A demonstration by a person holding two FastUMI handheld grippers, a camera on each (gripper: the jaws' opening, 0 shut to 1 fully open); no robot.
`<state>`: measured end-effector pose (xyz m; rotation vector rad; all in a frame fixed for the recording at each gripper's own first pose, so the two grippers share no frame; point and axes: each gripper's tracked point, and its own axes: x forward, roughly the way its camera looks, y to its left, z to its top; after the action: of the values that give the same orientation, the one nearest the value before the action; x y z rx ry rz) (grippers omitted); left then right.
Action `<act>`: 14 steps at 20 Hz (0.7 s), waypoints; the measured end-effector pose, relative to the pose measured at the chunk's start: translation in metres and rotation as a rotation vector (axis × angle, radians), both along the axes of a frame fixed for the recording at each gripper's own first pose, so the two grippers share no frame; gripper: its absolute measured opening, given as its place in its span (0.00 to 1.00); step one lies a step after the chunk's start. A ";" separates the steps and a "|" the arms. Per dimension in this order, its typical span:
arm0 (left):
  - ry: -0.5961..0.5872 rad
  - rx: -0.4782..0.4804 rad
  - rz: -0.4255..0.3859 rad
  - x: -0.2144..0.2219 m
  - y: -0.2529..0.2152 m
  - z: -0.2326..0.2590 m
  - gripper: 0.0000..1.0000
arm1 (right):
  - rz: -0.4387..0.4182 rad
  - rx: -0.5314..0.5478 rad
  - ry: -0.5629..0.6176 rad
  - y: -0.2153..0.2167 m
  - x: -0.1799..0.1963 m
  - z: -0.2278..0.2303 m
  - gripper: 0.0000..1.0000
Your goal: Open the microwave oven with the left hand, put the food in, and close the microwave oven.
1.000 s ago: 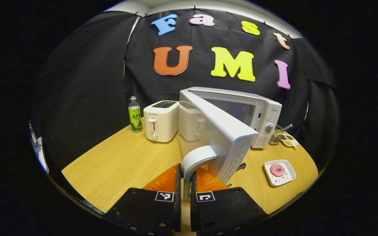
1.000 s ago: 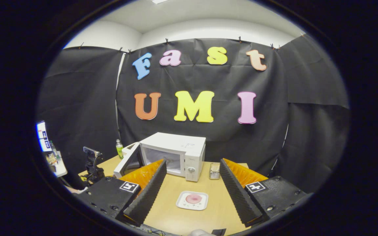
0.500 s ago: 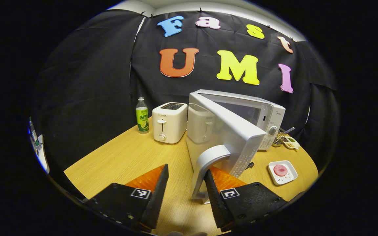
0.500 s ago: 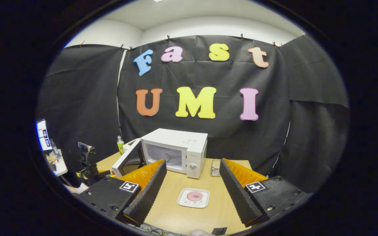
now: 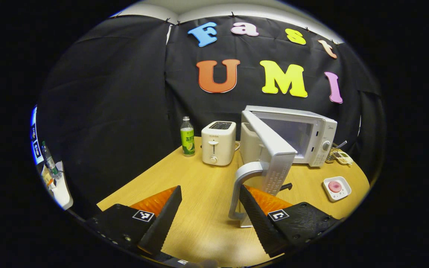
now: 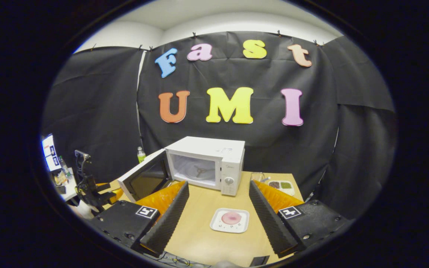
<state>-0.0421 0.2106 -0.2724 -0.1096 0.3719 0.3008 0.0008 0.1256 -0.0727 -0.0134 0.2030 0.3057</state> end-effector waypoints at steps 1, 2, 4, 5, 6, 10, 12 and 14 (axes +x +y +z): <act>0.005 -0.014 0.013 -0.007 0.005 0.001 0.95 | -0.002 0.000 0.004 0.000 0.004 -0.006 1.00; 0.004 -0.012 0.024 -0.012 0.009 0.004 0.95 | -0.006 0.001 0.016 -0.001 0.007 -0.015 1.00; -0.001 0.006 0.034 -0.020 0.017 0.010 0.93 | 0.004 0.006 0.064 -0.001 0.014 -0.040 1.00; -0.002 0.010 0.034 -0.024 0.019 0.014 0.92 | 0.014 0.000 0.099 -0.001 0.017 -0.056 1.00; -0.010 0.018 0.034 -0.030 0.019 0.020 0.92 | 0.006 -0.006 0.132 -0.006 0.022 -0.072 1.00; -0.045 0.054 0.009 -0.041 0.007 0.046 0.92 | -0.050 -0.004 0.302 -0.031 0.043 -0.152 1.00; -0.060 0.065 -0.006 -0.042 -0.002 0.060 0.92 | -0.082 0.026 0.405 -0.042 0.056 -0.195 0.94; -0.070 0.077 -0.026 -0.043 -0.015 0.071 0.92 | -0.114 0.045 0.504 -0.054 0.070 -0.237 0.90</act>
<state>-0.0851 0.1961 -0.2011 -0.0394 0.2915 0.2842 0.0709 0.0712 -0.3099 0.1206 0.6942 0.1947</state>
